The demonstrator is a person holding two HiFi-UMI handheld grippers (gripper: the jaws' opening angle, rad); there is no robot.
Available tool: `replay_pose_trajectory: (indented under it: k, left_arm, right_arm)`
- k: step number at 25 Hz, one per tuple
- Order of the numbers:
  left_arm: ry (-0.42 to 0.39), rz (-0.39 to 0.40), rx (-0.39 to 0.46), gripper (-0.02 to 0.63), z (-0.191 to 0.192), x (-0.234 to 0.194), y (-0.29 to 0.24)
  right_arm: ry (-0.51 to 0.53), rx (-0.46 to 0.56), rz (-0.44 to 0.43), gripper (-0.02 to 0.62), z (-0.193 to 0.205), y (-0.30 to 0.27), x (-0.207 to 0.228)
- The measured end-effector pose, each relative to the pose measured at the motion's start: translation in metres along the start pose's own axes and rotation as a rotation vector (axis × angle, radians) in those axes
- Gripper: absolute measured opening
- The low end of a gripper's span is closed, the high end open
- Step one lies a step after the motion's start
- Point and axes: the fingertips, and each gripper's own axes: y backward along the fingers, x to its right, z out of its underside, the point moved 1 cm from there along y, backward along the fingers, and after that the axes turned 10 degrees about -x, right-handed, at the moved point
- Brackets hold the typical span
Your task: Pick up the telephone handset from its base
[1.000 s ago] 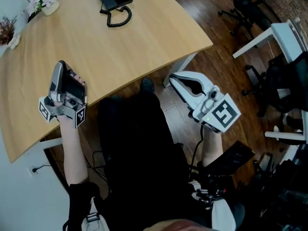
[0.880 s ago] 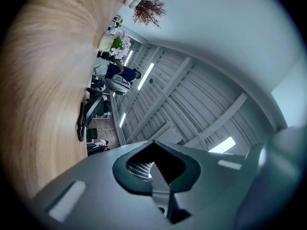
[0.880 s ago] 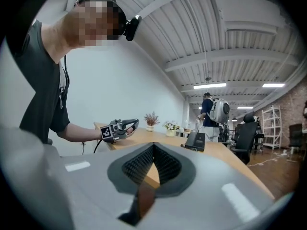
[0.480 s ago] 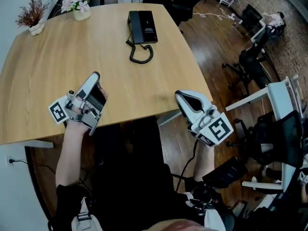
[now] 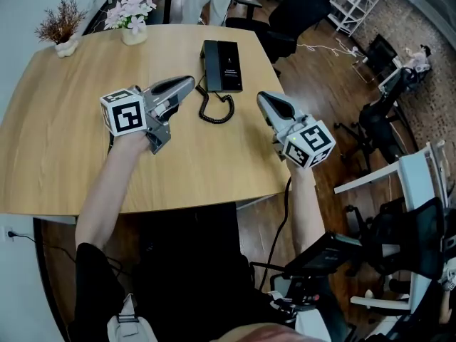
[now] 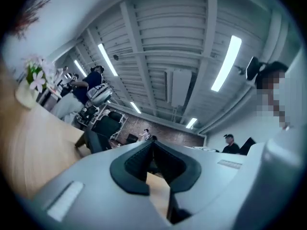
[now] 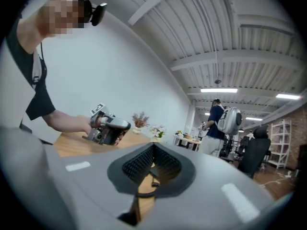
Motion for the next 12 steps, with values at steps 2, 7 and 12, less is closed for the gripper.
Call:
replay_pose_trajectory:
  k: [2,7,12]
  left_arm:
    - [-0.076,-0.117,-0.031,0.013,-0.009,-0.030,-0.011]
    - [-0.048,-0.272,-0.083,0.142,-0.002,-0.105,-0.033]
    - [0.078,-0.304,-0.114,0.181,0.020,-0.152,-0.051]
  right_arm:
    - [-0.051,0.012,0.052,0.003,0.002,-0.025,0.035]
    - [-0.176,0.048,0.181,0.003,0.016,-0.081,0.103]
    - [-0.179,0.042,0.250,0.003,0.035,-0.116,0.125]
